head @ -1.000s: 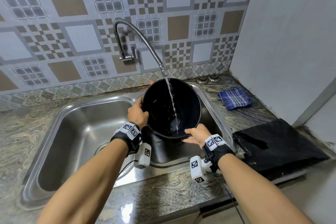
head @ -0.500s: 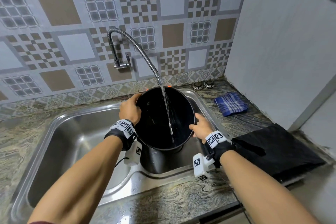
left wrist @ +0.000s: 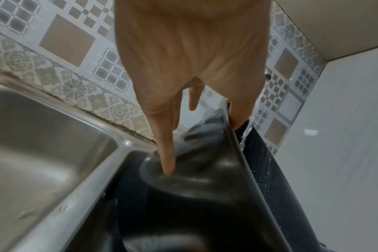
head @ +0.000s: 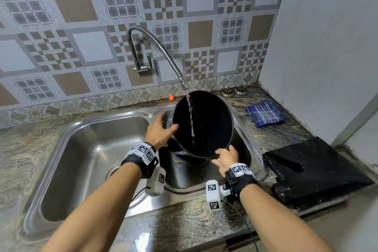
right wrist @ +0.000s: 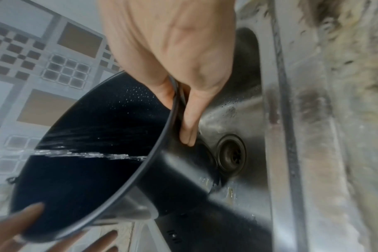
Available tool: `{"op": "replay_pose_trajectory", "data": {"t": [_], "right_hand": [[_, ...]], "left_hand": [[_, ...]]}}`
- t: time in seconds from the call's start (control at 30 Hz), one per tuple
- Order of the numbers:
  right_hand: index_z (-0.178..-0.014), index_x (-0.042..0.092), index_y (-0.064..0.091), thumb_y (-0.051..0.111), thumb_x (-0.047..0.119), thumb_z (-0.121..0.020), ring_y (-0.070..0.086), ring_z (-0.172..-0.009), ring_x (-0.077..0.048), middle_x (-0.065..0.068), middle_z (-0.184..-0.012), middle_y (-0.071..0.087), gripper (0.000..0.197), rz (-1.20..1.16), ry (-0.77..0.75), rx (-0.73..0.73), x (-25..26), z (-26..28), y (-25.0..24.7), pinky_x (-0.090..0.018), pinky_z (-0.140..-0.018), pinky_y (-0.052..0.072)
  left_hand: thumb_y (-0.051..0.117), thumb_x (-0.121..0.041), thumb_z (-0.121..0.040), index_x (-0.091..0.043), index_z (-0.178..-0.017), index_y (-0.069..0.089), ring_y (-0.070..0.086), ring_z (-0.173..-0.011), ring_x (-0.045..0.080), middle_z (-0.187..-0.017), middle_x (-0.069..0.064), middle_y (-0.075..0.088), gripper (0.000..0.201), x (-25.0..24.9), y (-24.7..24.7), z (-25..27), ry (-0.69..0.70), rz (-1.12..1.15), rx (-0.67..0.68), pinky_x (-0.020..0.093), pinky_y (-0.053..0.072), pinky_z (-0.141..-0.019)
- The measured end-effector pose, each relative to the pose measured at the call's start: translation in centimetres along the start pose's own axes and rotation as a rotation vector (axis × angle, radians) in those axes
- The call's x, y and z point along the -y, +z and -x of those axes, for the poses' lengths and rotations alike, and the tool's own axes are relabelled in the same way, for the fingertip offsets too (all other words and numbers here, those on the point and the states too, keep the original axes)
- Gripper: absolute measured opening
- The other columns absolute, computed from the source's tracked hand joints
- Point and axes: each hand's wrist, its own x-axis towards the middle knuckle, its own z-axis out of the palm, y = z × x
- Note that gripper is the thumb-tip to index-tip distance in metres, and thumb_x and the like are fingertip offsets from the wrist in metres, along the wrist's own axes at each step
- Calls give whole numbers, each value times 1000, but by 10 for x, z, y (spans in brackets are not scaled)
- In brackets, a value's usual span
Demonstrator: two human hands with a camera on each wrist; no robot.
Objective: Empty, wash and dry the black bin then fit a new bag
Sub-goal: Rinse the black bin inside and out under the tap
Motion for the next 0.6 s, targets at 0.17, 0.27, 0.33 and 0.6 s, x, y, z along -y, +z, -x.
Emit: {"op": "replay_pose_trajectory", "data": {"t": [0.17, 0.27, 0.33, 0.6], "right_hand": [[-137, 4, 37, 43, -18, -89, 60, -99, -38, -25, -126, 53, 53, 52, 104, 108, 0, 10, 0, -42, -73, 54], [-115, -5, 44, 53, -10, -91, 61, -107, -40, -23, -108, 56, 27, 316, 157, 207, 17, 17, 2, -43, -85, 56], [-116, 0, 48, 58, 0, -92, 61, -112, -40, -16, -114, 55, 26, 474, 142, 240, 30, 18, 2, -43, -90, 55], [-140, 12, 41, 61, 0, -90, 62, -105, -31, -3, -106, 52, 55, 739, -120, 181, 64, -8, 5, -47, -85, 57]], "left_hand": [[62, -5, -78, -31, -147, 40, 69, -93, 31, -108, 12, 71, 77, -4, 19, 10, 114, -41, -18, 44, 60, -80], [57, -2, -78, -24, -138, 54, 63, -109, 37, -114, 15, 70, 64, -6, 10, 5, 111, -154, -197, 43, 49, -100], [56, 0, -80, -22, -135, 57, 60, -112, 41, -115, 19, 69, 59, -8, 4, 1, 90, -188, -253, 45, 46, -102], [50, 4, -79, -24, -131, 61, 60, -114, 39, -119, 13, 70, 60, -15, -17, -23, 124, -245, -273, 47, 48, -101]]}}
